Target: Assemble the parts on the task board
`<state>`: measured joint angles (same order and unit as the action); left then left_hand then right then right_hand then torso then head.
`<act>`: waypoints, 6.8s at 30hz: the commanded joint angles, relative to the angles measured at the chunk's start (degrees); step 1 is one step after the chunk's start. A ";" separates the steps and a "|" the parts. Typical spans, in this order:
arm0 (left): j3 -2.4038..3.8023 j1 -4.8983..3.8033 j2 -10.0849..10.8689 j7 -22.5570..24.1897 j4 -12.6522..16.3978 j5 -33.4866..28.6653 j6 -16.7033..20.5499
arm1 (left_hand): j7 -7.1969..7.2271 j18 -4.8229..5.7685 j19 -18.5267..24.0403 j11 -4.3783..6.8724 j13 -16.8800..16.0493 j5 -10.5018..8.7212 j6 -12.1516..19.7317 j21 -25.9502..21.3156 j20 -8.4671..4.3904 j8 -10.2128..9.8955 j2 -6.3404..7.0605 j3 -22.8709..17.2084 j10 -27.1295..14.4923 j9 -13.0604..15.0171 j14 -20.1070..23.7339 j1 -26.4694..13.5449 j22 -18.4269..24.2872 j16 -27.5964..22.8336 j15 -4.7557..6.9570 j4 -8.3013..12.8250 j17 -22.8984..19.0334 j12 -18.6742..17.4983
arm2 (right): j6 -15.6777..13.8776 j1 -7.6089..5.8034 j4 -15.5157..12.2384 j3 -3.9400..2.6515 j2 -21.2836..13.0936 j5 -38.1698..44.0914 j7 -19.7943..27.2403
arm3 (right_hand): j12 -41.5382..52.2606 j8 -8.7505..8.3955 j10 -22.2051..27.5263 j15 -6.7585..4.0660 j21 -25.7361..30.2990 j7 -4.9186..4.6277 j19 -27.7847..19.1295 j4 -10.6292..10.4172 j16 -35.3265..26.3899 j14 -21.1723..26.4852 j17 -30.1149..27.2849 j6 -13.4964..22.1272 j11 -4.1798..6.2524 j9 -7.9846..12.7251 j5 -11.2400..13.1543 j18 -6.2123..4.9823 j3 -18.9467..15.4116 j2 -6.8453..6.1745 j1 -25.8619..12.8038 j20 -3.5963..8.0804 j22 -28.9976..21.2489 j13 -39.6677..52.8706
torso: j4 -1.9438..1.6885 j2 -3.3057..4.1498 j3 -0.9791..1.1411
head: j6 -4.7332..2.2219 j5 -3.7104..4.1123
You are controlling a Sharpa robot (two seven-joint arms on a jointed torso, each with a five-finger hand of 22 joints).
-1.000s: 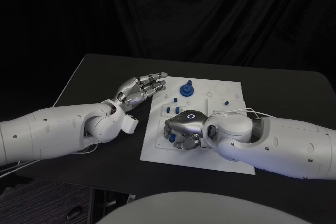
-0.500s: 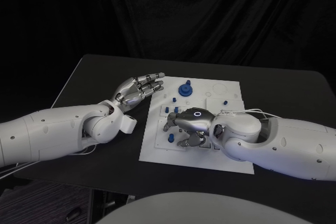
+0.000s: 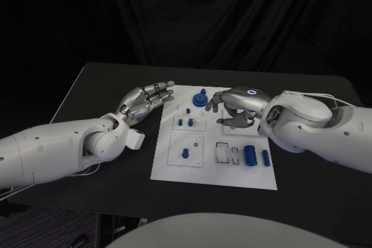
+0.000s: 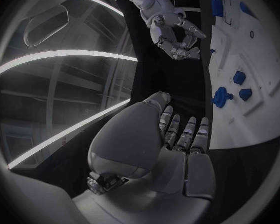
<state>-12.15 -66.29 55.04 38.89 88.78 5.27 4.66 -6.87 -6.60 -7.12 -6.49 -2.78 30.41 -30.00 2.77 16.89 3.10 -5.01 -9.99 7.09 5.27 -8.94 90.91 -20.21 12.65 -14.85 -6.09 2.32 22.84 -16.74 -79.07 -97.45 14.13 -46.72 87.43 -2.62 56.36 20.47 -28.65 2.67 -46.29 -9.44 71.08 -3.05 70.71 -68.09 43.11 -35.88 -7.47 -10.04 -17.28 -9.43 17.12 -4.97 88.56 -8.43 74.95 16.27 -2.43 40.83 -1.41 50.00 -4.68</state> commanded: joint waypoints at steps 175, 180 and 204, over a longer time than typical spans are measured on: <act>0.06 1.60 -1.13 7.54 -0.91 -0.40 -2.55 | -0.53 1.37 -1.43 -0.82 -0.13 1.30 -0.77 0.30 -0.01 0.31 -0.85 -2.26 0.18 -0.02 -0.07 -0.57 -0.41 0.40 0.30 0.22 0.03 0.96 | 3.27 9.56 5.67 0.02 10.93 2.23 -0.83 | -12.72 1.31 -18.34 -2.59 -9.08 1.04 7.32 3.19 1.85 -9.08 9.70 -16.02 2.74 -9.22 1.39 2.59 8.88 -1.75 -4.49 2.63 5.77 -5.42 | -0.01 -0.36 -0.12 | 0.00 -1.27; 0.06 1.64 -1.12 7.50 -0.95 -0.40 -2.55 | -0.53 1.37 -1.43 -0.82 -0.13 1.30 -0.77 0.30 -0.01 0.31 -0.85 -2.26 0.18 -0.02 -0.07 -0.57 -0.41 0.40 0.30 0.22 0.03 0.96 | 2.99 9.56 5.68 0.02 10.84 2.23 -0.90 | -12.73 1.32 -18.32 -2.58 -9.07 1.03 7.30 3.22 1.81 -9.04 9.66 -16.01 2.74 -9.26 1.34 2.59 8.88 -1.73 -4.46 2.62 5.77 -5.40 | -0.02 -0.35 -0.11 | 0.00 -1.33; 0.06 1.78 -1.20 7.19 -1.25 -0.41 -2.88 | -0.55 1.42 -1.52 -0.87 -0.11 1.37 -0.62 0.31 -0.02 0.27 -0.89 -2.44 0.15 -0.06 -0.05 -0.59 -0.47 0.42 0.29 0.23 0.03 0.91 | -0.47 9.23 4.07 0.02 9.63 3.82 0.12 | -12.23 2.89 -19.15 -2.93 -9.68 1.51 7.59 3.39 1.98 -9.38 10.48 -17.91 3.23 -11.16 -0.86 2.67 8.19 -0.83 -4.87 2.78 6.01 -4.49 | -0.01 -0.59 -0.04 | 0.00 -1.81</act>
<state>-12.15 -64.60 53.94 38.92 87.48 5.10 2.57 -7.47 -5.70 -8.35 -7.09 -2.85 31.52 -30.61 2.76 16.89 3.10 -5.46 -12.05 7.28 5.23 -9.13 90.46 -20.62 12.84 -14.64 -5.92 2.28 23.68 -15.63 -69.71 -93.09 14.17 -37.03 89.80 -2.48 43.77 23.19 -47.20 0.09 -55.70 -7.91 78.73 0.32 72.58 -77.39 53.57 -53.57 -4.36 -21.07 -18.01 -7.58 25.57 -6.20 83.80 -5.95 74.94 11.75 -2.43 40.24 -1.45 50.00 -6.42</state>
